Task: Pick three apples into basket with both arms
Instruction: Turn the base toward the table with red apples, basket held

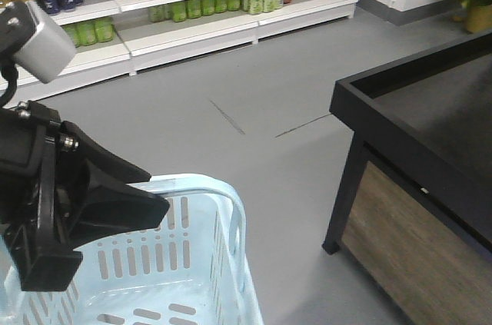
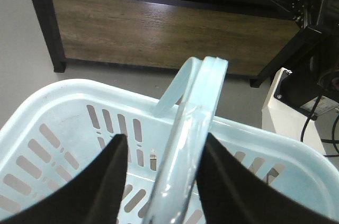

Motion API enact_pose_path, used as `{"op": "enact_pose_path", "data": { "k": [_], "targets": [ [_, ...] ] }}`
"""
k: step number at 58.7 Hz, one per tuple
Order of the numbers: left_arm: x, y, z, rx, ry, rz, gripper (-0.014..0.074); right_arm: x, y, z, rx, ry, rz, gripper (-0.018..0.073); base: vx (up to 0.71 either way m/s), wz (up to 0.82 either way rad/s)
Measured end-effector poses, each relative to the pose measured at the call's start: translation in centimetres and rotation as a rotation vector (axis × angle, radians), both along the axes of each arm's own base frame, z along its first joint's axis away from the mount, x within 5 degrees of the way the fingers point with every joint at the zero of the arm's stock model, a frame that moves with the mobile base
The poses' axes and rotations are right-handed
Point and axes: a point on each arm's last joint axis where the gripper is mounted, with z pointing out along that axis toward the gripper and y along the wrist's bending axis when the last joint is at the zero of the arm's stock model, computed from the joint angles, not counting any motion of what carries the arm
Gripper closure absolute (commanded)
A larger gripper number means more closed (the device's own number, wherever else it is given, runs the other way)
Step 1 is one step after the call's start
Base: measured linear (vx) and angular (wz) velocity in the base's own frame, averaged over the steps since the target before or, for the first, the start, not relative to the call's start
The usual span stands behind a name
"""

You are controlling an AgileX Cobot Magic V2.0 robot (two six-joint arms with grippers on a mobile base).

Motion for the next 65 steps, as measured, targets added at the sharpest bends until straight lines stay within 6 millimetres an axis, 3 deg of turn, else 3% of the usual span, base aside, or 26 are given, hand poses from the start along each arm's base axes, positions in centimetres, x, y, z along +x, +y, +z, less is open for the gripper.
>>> {"op": "enact_pose_path", "data": {
  "k": [65],
  "targets": [
    [0.0, 0.0, 0.0, 0.0, 0.0, 0.0, 0.0602, 0.0, 0.0, 0.0, 0.0, 0.0, 0.0, 0.0567, 0.14, -0.51]
  ]
}}
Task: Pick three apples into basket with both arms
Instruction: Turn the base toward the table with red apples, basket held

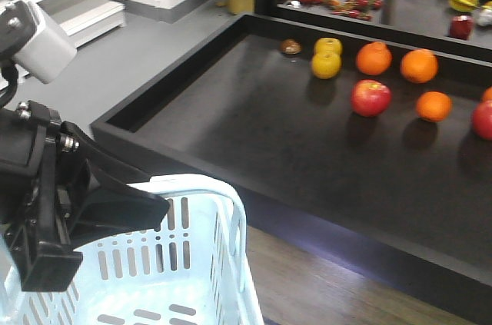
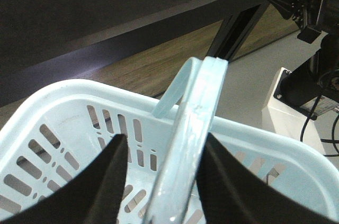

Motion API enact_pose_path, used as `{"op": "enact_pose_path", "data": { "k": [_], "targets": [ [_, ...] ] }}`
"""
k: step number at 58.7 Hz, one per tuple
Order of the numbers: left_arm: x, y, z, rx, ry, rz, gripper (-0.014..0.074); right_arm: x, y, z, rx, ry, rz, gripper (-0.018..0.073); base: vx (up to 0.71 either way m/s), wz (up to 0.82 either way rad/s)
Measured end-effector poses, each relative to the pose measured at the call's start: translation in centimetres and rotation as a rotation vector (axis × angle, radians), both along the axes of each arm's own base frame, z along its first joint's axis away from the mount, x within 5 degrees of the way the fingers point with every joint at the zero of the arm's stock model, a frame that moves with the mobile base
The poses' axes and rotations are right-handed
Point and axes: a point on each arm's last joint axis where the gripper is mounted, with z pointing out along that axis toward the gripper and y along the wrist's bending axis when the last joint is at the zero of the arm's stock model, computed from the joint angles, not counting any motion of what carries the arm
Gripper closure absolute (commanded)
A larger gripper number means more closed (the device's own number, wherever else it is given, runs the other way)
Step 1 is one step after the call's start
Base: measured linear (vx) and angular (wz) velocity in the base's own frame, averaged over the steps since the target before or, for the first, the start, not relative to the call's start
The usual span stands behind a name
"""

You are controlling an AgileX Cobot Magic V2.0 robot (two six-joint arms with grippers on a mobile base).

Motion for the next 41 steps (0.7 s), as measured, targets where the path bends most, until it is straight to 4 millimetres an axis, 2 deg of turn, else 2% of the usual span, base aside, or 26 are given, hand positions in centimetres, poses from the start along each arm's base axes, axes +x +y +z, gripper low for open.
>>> {"op": "enact_pose_path", "data": {
  "k": [41],
  "targets": [
    [0.0, 0.0, 0.0, 0.0, 0.0, 0.0, 0.0602, 0.0, 0.0, 0.0, 0.0, 0.0, 0.0, 0.0567, 0.09, -0.33]
  ]
}}
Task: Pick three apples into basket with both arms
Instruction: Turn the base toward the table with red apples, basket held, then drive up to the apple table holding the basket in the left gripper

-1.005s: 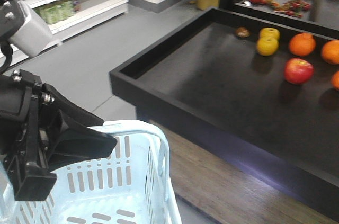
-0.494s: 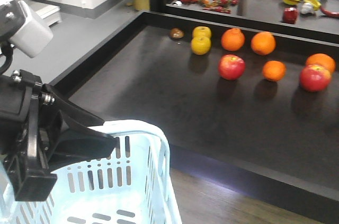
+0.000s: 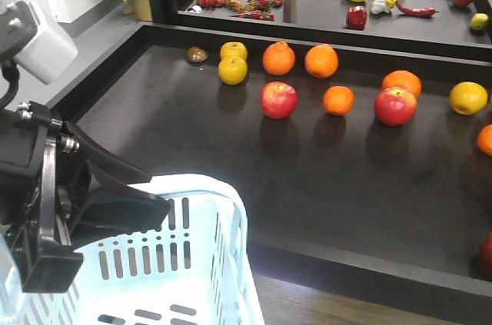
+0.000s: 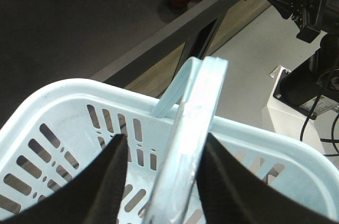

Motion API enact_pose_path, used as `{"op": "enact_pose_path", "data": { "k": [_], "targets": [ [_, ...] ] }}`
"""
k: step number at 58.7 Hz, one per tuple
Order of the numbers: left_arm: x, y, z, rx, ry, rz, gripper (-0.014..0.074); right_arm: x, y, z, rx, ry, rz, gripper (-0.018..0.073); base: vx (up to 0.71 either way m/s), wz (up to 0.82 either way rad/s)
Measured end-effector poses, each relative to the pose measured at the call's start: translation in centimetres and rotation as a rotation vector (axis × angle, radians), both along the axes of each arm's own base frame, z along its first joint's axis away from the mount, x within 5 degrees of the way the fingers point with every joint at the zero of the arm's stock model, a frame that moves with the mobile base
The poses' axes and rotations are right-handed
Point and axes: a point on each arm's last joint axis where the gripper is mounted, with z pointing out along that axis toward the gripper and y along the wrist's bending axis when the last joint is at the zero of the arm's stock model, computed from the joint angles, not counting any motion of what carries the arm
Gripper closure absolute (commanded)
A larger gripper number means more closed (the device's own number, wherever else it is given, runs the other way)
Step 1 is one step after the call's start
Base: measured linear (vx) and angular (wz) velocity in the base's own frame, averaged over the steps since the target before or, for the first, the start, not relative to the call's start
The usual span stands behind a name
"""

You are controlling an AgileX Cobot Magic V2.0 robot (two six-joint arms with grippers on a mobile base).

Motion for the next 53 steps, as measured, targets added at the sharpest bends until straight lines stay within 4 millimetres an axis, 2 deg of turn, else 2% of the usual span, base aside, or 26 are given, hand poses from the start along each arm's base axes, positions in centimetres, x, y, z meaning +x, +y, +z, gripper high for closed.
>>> {"op": "enact_pose_path", "data": {
  "k": [53],
  "targets": [
    [0.0, 0.0, 0.0, 0.0, 0.0, 0.0, 0.0602, 0.0, 0.0, 0.0, 0.0, 0.0, 0.0, 0.0567, 0.07, -0.14]
  ]
}}
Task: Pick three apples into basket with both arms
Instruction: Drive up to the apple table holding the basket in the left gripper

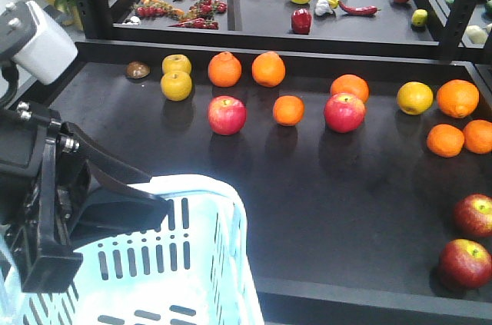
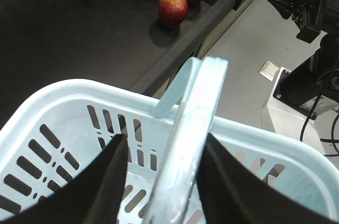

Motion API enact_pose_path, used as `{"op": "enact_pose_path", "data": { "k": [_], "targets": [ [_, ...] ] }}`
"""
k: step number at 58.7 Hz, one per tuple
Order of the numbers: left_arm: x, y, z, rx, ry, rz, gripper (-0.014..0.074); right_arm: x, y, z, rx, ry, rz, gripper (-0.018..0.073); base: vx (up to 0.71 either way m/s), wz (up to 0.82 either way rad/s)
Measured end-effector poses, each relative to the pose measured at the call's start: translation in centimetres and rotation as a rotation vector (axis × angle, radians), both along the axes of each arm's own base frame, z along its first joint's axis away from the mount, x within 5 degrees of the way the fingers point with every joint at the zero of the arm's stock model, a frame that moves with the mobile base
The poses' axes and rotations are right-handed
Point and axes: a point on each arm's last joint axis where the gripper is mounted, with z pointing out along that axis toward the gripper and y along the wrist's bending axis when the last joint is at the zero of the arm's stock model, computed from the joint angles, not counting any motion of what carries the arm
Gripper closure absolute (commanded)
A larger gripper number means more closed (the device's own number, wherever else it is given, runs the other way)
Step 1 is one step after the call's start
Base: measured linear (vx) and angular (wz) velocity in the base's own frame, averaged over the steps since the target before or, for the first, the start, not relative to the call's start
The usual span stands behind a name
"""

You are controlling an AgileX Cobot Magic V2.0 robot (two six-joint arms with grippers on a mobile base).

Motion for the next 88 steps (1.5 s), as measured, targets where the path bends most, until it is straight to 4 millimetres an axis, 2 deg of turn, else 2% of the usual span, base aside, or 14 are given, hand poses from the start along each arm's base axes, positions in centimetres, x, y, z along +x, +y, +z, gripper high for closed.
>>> {"op": "enact_pose_path", "data": {
  "k": [88],
  "targets": [
    [0.0, 0.0, 0.0, 0.0, 0.0, 0.0, 0.0602, 0.0, 0.0, 0.0, 0.0, 0.0, 0.0, 0.0567, 0.08, -0.06]
  ]
}}
